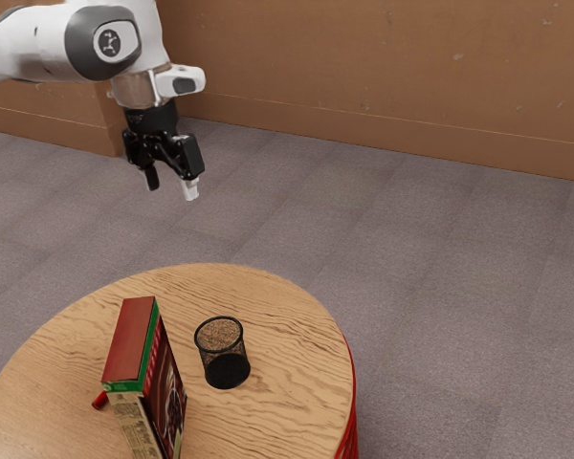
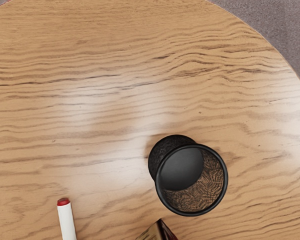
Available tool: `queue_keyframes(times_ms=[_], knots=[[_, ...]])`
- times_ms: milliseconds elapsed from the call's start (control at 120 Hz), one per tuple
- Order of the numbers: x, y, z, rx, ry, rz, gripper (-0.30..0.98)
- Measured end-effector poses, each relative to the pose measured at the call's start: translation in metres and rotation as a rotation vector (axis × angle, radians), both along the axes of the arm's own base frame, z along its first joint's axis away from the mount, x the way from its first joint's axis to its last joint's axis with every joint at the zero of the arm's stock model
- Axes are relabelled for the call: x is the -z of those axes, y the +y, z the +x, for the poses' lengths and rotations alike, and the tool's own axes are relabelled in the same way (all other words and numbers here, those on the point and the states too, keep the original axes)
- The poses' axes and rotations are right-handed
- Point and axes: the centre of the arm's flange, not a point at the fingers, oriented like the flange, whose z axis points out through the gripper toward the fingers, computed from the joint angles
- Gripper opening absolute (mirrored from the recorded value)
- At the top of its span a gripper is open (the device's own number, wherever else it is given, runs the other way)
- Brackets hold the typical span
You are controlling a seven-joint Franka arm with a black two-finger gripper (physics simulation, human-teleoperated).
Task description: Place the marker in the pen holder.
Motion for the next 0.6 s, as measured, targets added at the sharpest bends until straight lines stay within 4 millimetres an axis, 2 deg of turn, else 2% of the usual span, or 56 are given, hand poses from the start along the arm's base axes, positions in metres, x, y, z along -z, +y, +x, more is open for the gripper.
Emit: queue_keyframes(times_ms=[83,183,217,275,333,375,517,600], knots=[[0.007,-0.003,0.001,-0.007,-0.016,0.013,0.69],[0.072,0.003,0.007,-0.03,0.058,0.031,0.69],[0.095,0.015,0.012,-0.054,0.082,0.036,0.68],[0.132,0.051,0.018,-0.122,0.119,0.04,0.68],[0.166,0.078,0.007,-0.175,0.157,0.042,0.69],[0.188,0.088,-0.004,-0.199,0.178,0.043,0.69],[0.237,0.085,-0.03,-0.178,0.196,0.09,0.68],[0.258,0.08,-0.04,-0.164,0.192,0.106,0.67]])
